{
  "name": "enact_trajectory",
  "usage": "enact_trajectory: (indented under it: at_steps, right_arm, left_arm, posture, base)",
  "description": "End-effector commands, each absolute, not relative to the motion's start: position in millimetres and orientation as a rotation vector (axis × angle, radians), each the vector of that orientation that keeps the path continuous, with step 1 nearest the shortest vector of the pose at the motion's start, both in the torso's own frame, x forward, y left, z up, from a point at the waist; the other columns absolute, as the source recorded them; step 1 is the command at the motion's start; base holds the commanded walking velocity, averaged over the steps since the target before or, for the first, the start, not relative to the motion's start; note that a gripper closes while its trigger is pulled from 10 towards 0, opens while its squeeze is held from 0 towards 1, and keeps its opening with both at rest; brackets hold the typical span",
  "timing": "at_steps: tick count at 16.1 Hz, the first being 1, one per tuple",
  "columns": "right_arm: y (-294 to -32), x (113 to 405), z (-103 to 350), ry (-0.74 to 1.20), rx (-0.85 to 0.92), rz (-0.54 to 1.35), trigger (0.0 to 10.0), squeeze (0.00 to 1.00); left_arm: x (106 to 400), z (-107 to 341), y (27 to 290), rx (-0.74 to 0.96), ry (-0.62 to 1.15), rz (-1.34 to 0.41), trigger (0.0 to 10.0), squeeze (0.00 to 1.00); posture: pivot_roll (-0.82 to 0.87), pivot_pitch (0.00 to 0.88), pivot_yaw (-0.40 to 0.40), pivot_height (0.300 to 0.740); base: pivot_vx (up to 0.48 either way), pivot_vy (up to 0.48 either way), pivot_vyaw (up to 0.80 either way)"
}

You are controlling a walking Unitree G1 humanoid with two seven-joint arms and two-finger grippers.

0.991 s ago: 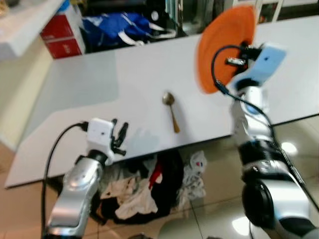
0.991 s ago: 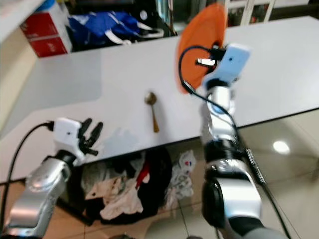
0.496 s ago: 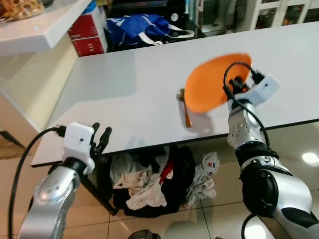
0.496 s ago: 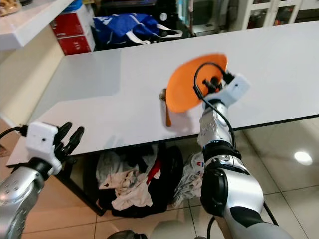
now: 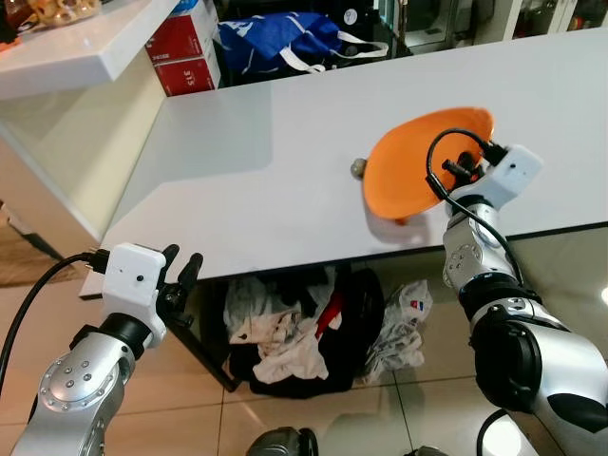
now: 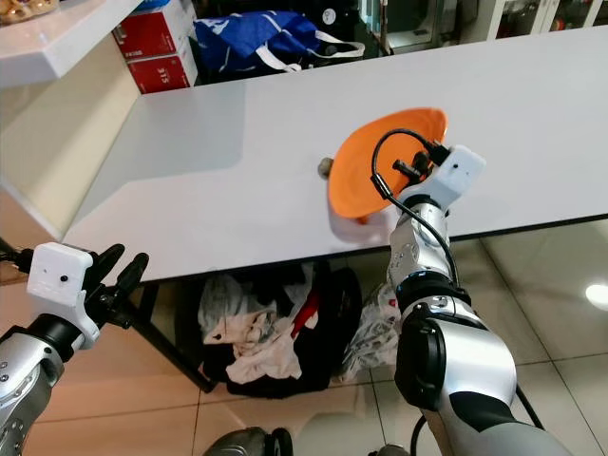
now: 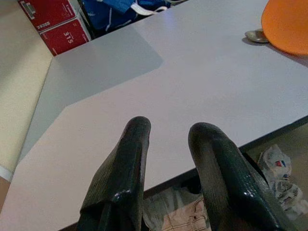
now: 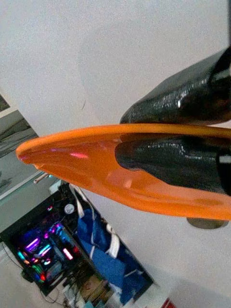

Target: Setting the table

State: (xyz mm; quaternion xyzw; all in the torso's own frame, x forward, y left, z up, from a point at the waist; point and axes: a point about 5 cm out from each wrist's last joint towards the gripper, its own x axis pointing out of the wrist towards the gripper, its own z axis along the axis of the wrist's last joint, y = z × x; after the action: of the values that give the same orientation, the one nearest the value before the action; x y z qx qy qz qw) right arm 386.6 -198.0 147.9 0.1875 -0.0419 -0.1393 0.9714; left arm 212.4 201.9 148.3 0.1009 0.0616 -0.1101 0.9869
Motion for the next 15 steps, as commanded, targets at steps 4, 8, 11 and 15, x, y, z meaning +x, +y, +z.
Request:
enact_trajectory:
  at_steps: [4, 8, 11, 15]
  right_arm:
    - [-204.2, 375.2, 121.0, 0.014, 0.279, -0.328, 10.0, 1.0]
    - [-207.4, 369.8, 110.3, 0.05, 0.286, -0.364, 10.0, 1.0]
    - [-204.3, 367.7, 104.2, 0.079, 0.275, -0.359, 10.0, 0.0]
    - [-197.9, 369.1, 104.9, 0.082, 0.255, -0.344, 10.0, 0.0]
  left_arm:
    - [208.3, 153.0, 204.8, 0.217, 0.136, -0.22, 10.0, 0.0]
    - [205.8, 154.0, 205.4, 0.222, 0.15, -0.225, 10.0, 0.0]
    - [206.9, 154.9, 206.1, 0.241, 0.15, -0.222, 10.0, 0.0]
    - [211.2, 152.4, 201.0, 0.219, 0.143, -0.209, 10.0, 0.0]
  posture:
    - [0.18, 0.141, 0.183, 0.74]
    - [0.18, 0.161, 0.19, 0.74]
    - [0.18, 0.164, 0.185, 0.74]
    - [0.16, 0.15, 0.162, 0.74]
  base:
    - [0.0, 0.0, 0.0]
    - [0.0, 0.0, 0.0]
    - [0.0, 0.0, 0.0]
    - [0.0, 0.0, 0.0]
